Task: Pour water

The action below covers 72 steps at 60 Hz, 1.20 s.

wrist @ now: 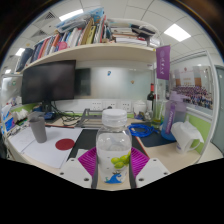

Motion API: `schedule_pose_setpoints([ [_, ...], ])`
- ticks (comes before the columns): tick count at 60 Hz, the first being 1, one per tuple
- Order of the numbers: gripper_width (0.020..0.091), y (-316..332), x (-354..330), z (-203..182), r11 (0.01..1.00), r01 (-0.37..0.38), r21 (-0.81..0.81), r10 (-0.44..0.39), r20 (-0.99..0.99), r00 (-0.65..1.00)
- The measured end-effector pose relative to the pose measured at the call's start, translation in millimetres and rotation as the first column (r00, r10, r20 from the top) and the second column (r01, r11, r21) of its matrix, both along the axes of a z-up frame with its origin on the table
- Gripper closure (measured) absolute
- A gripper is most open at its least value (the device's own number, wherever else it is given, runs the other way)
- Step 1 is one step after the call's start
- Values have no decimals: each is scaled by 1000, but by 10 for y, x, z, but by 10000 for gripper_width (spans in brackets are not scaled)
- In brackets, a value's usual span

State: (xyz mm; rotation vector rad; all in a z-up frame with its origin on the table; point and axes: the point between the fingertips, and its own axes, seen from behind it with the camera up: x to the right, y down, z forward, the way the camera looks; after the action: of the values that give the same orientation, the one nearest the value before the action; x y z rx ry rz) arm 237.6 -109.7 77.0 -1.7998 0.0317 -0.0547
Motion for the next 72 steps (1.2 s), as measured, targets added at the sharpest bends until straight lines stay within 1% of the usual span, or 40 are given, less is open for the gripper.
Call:
schedule_pose_setpoints([
  [2,670,11,-5,5,1000,-7,6,7,2,1000],
  [6,723,37,-21,-4,1000,-11,5,11,11,1000],
  [8,722,46,-23,-9,1000,-12,-1,12,14,1000],
  [9,733,51,-34,-7,1000,-16,-3,16,16,1000],
  [16,735,81,-51,24,999,-6,-33,8,72,997],
  [22,736,152,-140,268,999,-4,-36,10,165,986],
  [28,736,347,-351,502,997,-31,-74,52,305,951],
  [32,736,514,-563,597,990,-66,-125,114,430,895],
  [36,735,694,-776,706,981,-89,-172,171,553,816],
  [41,736,908,-1037,821,967,-117,-225,244,698,673],
  [50,737,1265,-1563,916,950,-137,-280,311,883,352],
  [54,736,1359,-1794,875,940,-146,-309,335,917,217],
  [56,735,1391,-1865,847,936,-137,-326,345,926,151],
  [59,735,1451,-1989,837,928,-149,-340,353,933,68],
  [62,737,1461,-2056,785,925,-121,-361,362,932,-16],
  [72,736,1529,-2190,671,916,-75,-395,379,910,-168],
])
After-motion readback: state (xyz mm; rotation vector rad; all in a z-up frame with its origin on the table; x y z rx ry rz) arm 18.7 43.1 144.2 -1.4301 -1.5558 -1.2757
